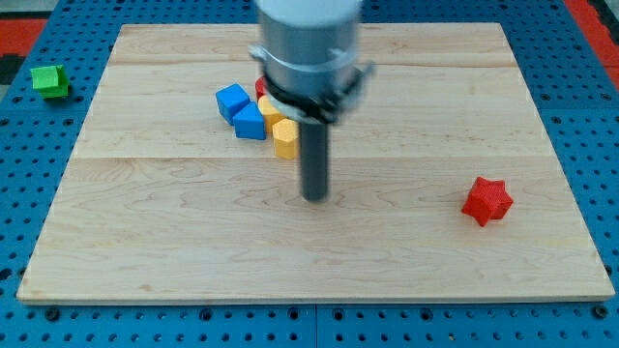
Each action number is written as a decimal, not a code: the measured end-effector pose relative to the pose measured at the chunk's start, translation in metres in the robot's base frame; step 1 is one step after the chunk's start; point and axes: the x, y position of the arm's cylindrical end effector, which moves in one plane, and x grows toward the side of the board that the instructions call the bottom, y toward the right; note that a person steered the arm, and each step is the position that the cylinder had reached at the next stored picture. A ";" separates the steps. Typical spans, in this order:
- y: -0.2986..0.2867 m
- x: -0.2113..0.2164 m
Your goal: Push the red star into the group of blocks
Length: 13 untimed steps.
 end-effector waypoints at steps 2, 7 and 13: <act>0.206 0.066; 0.078 -0.042; 0.133 -0.060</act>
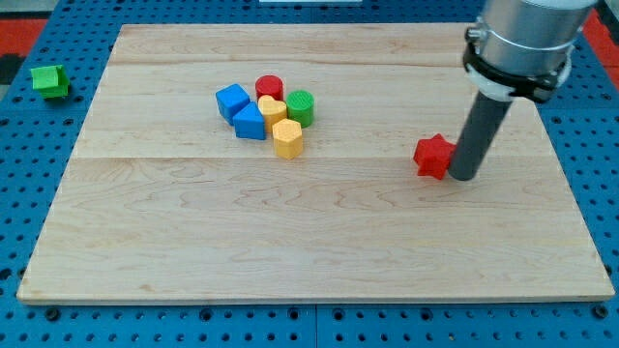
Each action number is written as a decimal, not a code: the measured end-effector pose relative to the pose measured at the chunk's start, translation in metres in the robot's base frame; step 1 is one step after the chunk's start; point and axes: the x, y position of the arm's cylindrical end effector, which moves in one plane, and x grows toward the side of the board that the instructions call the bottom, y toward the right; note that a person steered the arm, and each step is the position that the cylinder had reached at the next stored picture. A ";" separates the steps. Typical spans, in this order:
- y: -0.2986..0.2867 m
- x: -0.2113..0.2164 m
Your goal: Push the red star into the group of blocks
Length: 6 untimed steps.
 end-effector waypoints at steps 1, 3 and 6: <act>-0.007 -0.019; -0.066 -0.038; -0.079 -0.045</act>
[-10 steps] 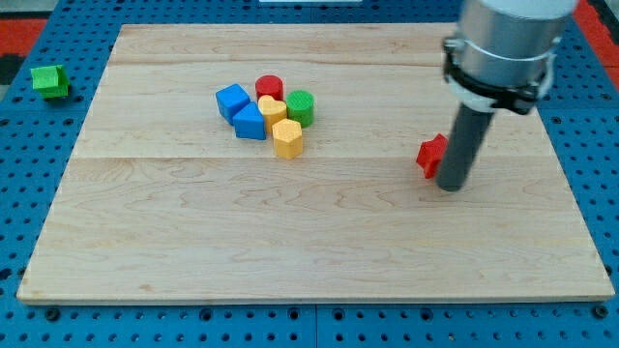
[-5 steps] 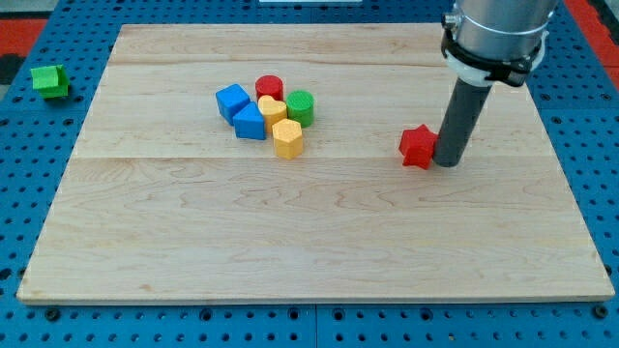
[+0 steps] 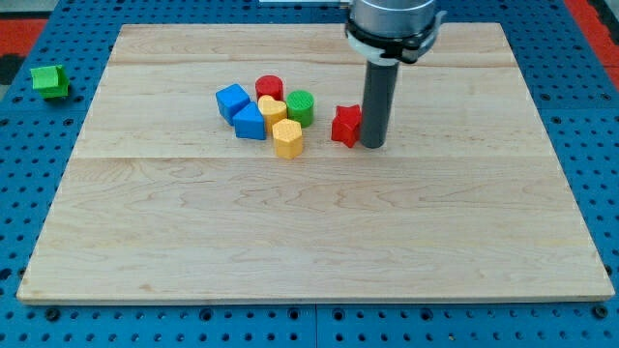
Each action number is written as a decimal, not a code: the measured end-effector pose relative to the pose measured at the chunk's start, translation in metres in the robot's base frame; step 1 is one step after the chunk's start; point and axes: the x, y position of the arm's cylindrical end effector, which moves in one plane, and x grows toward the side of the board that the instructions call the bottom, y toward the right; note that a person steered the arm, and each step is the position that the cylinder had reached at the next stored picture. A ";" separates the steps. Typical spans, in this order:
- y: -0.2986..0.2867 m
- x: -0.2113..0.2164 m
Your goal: Push the red star into the group of blocks
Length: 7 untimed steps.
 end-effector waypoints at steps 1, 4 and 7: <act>0.021 -0.002; -0.036 -0.022; -0.076 -0.024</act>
